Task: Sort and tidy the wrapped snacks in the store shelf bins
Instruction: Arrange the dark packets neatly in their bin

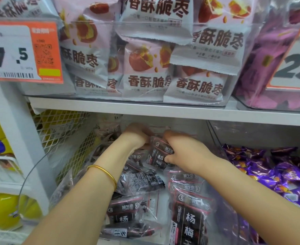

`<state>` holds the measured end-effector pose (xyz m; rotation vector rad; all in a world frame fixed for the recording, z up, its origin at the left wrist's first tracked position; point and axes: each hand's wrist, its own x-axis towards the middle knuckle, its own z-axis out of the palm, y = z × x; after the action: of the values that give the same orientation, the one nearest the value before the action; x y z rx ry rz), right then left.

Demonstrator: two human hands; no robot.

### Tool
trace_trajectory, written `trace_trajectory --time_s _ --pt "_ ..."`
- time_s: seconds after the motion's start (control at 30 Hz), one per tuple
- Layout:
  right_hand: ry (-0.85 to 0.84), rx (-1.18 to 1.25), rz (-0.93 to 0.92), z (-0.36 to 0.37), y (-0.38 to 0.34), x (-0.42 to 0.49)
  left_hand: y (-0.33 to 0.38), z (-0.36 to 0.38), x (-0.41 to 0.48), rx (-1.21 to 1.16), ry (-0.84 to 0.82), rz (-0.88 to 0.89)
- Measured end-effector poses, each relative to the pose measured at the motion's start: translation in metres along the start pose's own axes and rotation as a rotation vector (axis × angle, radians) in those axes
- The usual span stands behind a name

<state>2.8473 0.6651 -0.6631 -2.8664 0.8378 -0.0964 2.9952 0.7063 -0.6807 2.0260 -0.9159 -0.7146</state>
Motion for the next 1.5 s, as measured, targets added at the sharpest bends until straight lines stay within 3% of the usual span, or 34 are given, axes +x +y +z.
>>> trace_trajectory --time_s 0.13,0.23,0.43,0.6,0.77,0.93,1.03,1.17,1.27,1.37,1.5 --pt "0.092 -0.135 0.015 -0.003 -0.006 0.008 -0.001 -0.004 -0.002 -0.153 0.092 0.101" --pt "0.085 -0.291 0.029 0.001 -0.008 0.025 -0.009 -0.010 -0.001 -0.262 0.044 0.137" --pt "-0.077 -0.223 0.059 0.003 -0.007 0.041 -0.011 -0.020 -0.007 -0.196 -0.043 0.154" --pt "0.039 -0.286 -0.066 0.006 -0.008 0.043 -0.016 -0.029 -0.014 -0.067 -0.063 0.210" --pt "-0.030 -0.354 -0.019 0.011 -0.010 0.050 -0.024 -0.047 -0.027 0.163 0.028 0.265" --pt "0.026 -0.234 -0.006 0.011 -0.009 0.044 -0.023 -0.053 -0.043 0.608 -0.018 0.246" --pt "0.050 -0.161 -0.017 0.007 -0.006 0.040 -0.020 -0.051 -0.047 0.668 -0.034 0.202" --pt "0.223 0.131 -0.052 -0.002 -0.011 0.036 -0.019 -0.048 -0.045 0.623 0.040 0.201" --pt "0.086 0.355 -0.091 -0.002 -0.021 0.032 -0.018 -0.048 -0.044 0.635 0.020 0.214" --pt "-0.158 0.280 -0.147 0.010 -0.028 0.030 -0.021 -0.047 -0.046 0.596 0.026 0.259" --pt "-0.116 0.190 -0.142 0.016 -0.025 0.035 -0.026 -0.048 -0.049 0.431 0.057 0.293"
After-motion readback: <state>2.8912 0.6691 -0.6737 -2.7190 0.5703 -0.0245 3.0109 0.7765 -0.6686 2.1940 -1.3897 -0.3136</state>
